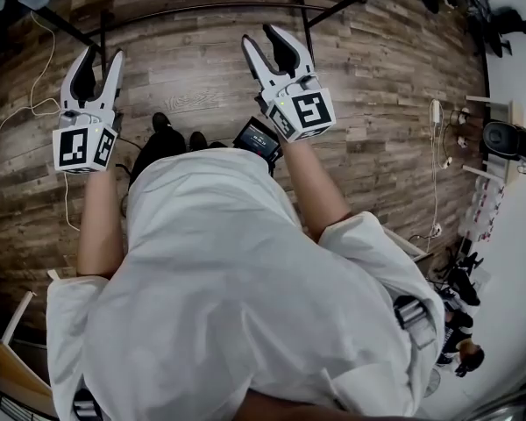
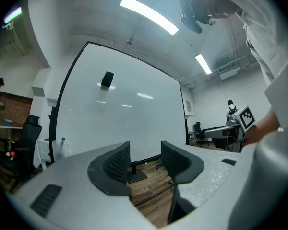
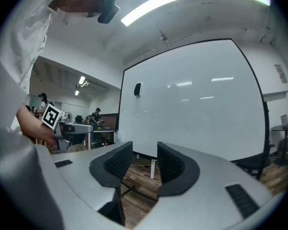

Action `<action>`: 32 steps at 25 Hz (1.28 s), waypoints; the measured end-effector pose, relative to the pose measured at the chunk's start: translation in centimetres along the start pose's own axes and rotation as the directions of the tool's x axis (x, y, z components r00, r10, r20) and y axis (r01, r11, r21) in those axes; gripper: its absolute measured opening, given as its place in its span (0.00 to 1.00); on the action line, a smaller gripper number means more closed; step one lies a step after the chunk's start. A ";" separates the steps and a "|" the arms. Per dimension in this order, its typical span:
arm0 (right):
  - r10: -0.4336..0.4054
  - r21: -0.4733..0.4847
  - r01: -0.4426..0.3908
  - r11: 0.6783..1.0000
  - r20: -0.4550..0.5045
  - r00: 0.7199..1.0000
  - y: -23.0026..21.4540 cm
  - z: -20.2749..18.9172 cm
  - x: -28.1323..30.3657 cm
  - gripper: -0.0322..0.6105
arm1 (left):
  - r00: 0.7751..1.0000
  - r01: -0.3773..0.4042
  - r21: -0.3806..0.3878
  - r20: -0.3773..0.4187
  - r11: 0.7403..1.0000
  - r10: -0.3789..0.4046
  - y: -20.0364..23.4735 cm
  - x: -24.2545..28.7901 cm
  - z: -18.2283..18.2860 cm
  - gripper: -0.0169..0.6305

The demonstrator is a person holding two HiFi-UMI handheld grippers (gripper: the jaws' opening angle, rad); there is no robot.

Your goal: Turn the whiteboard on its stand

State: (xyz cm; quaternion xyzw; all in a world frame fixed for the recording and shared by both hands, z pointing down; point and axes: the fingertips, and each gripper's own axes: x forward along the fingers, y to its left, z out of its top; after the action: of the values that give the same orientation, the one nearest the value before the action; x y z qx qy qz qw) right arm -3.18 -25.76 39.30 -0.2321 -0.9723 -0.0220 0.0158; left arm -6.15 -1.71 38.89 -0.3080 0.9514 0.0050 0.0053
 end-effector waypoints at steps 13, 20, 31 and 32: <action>-0.105 -0.009 0.105 0.994 0.007 0.994 5.1 2.0 -4.2 0.29 | 0.997 0.075 0.018 0.029 0.997 -0.076 0.1 -5.1 2.5 0.35; -0.169 -0.006 0.169 0.986 -0.028 0.985 11.6 1.8 -4.6 0.29 | 0.993 0.118 -0.025 0.032 0.993 -0.117 4.0 -10.7 2.0 0.34; -0.258 -0.014 0.258 0.966 -0.035 0.966 19.7 1.7 -6.6 0.28 | 0.979 0.204 -0.029 0.024 0.979 -0.203 6.7 -16.8 0.9 0.34; -0.257 -0.012 0.257 0.966 -0.037 0.966 20.1 1.6 -6.9 0.28 | 0.979 0.205 -0.032 0.027 0.978 -0.204 6.6 -17.1 1.0 0.34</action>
State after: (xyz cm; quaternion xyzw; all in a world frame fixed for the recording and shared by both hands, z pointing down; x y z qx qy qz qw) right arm 12.05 -10.89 38.12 -0.1037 -0.9936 -0.0319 0.0306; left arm 3.88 13.64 38.20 -0.4040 0.9144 0.0247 0.0118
